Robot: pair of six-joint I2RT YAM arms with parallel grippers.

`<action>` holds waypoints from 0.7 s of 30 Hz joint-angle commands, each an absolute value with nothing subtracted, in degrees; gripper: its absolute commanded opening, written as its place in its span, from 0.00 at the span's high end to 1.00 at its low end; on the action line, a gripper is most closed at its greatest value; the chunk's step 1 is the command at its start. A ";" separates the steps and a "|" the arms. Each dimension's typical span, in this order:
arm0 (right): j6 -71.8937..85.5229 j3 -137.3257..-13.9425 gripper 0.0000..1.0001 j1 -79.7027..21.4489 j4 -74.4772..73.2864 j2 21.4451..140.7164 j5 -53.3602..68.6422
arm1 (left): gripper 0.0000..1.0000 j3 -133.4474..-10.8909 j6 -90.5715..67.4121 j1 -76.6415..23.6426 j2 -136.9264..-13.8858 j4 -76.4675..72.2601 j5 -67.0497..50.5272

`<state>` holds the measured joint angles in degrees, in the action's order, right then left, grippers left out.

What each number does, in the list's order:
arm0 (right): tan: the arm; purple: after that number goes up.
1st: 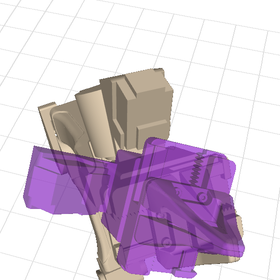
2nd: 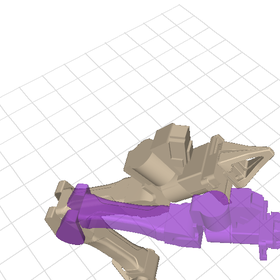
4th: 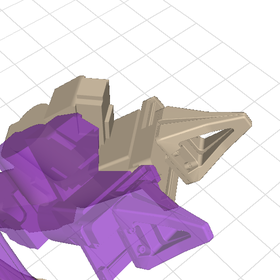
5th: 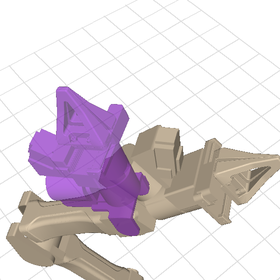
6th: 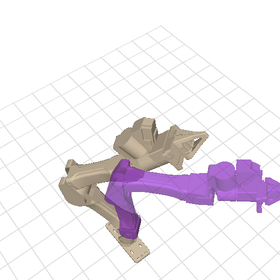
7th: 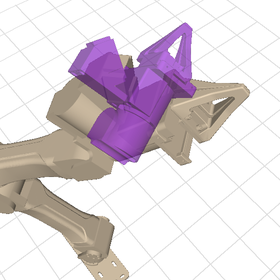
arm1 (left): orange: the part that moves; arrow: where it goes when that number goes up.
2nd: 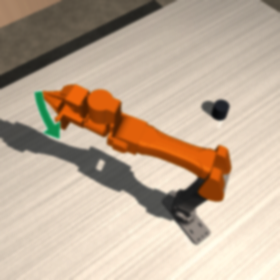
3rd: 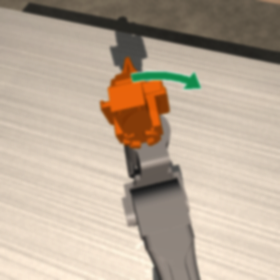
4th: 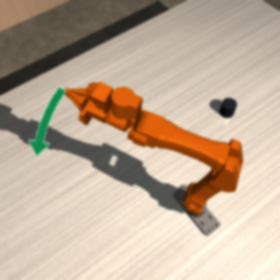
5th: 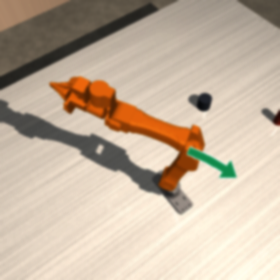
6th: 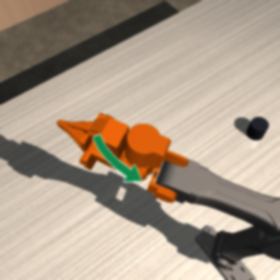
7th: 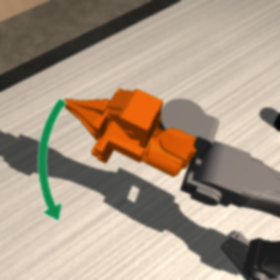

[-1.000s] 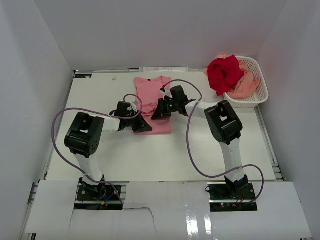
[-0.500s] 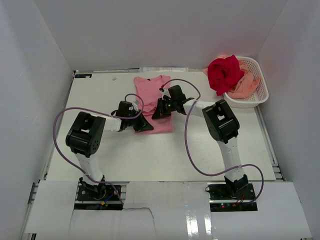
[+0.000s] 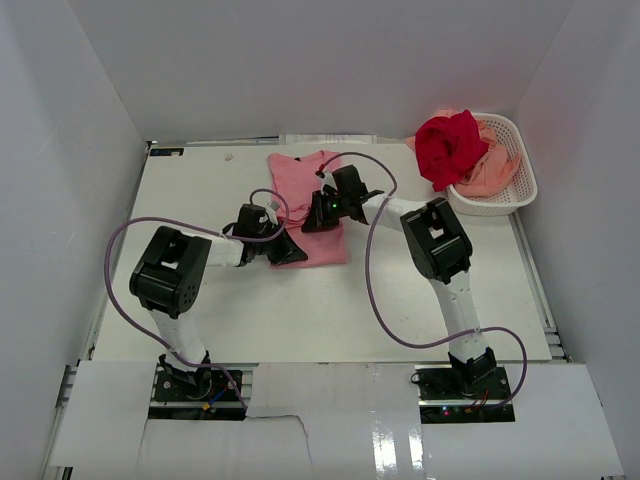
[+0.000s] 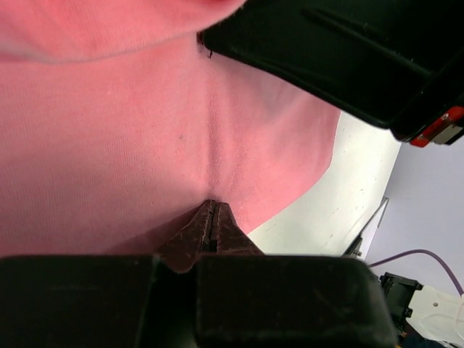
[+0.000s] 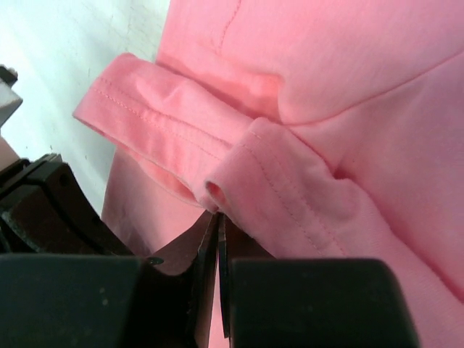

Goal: Fold and stack the t-shirts
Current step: Fold the folded rectangular tshirt in 1/3 of the way

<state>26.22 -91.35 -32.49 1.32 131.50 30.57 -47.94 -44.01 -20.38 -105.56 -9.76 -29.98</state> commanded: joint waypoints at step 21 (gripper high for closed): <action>20.31 -123.67 0.92 -24.87 -9.76 139.76 26.89 | 1.00 -39.81 -43.86 -21.62 -101.95 -3.52 -26.28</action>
<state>21.98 -121.86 -25.28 -9.56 142.98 26.44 -42.59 -45.39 -20.82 -101.78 -11.38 -29.39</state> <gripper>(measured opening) 0.078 0.039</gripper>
